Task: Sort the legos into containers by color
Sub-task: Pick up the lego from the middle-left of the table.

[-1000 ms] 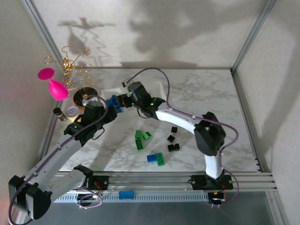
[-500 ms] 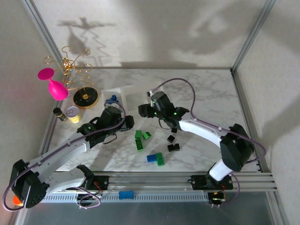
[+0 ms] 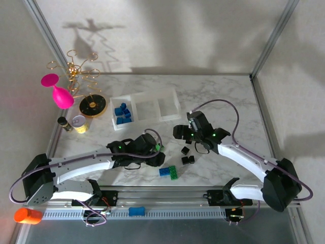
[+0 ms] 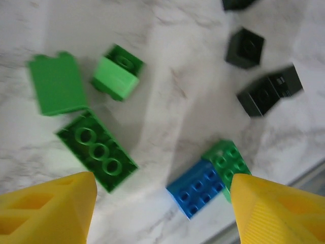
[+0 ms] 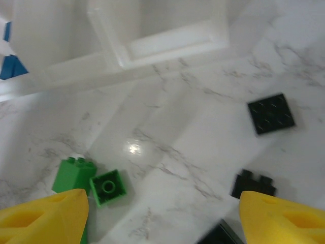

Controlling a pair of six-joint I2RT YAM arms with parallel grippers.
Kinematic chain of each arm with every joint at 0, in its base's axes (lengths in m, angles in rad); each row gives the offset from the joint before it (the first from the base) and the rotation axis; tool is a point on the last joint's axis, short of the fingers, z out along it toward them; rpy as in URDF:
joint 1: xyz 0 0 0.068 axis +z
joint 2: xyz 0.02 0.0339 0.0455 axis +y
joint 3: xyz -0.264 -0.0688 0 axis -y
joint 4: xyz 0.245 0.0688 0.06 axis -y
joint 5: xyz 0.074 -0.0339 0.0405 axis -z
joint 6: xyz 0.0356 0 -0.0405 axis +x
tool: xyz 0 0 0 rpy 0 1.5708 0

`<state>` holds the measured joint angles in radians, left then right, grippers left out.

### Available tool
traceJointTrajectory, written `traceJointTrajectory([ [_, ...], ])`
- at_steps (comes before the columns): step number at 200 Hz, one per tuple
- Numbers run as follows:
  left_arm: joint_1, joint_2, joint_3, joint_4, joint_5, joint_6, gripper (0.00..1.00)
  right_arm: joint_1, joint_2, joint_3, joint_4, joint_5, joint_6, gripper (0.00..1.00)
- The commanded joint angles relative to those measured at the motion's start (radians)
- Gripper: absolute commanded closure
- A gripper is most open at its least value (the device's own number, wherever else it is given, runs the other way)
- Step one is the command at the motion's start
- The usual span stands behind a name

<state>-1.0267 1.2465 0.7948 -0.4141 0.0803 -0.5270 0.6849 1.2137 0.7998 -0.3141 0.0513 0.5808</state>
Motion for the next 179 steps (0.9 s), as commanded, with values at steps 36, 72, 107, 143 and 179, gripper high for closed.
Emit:
traceJointTrajectory([
  [36,-0.14,0.11,-0.022,0.07,-0.024,0.139,0.28,-0.063,-0.11,-0.073,-0.089,-0.045,0.058,0.15],
  [72,-0.179,0.207,-0.005,0.115,-0.034,0.181,0.27,-0.085,-0.15,-0.086,-0.122,-0.072,0.08,0.08],
  [107,-0.182,0.263,-0.003,0.101,-0.082,0.197,0.3,-0.088,-0.185,-0.1,-0.138,-0.075,0.092,0.04],
  [143,-0.181,0.303,0.004,0.102,-0.096,0.211,0.31,-0.088,-0.197,-0.112,-0.135,-0.084,0.1,0.01],
  [179,-0.181,0.349,0.025,0.095,-0.089,0.218,0.36,-0.087,-0.206,-0.105,-0.151,-0.095,0.102,0.01],
])
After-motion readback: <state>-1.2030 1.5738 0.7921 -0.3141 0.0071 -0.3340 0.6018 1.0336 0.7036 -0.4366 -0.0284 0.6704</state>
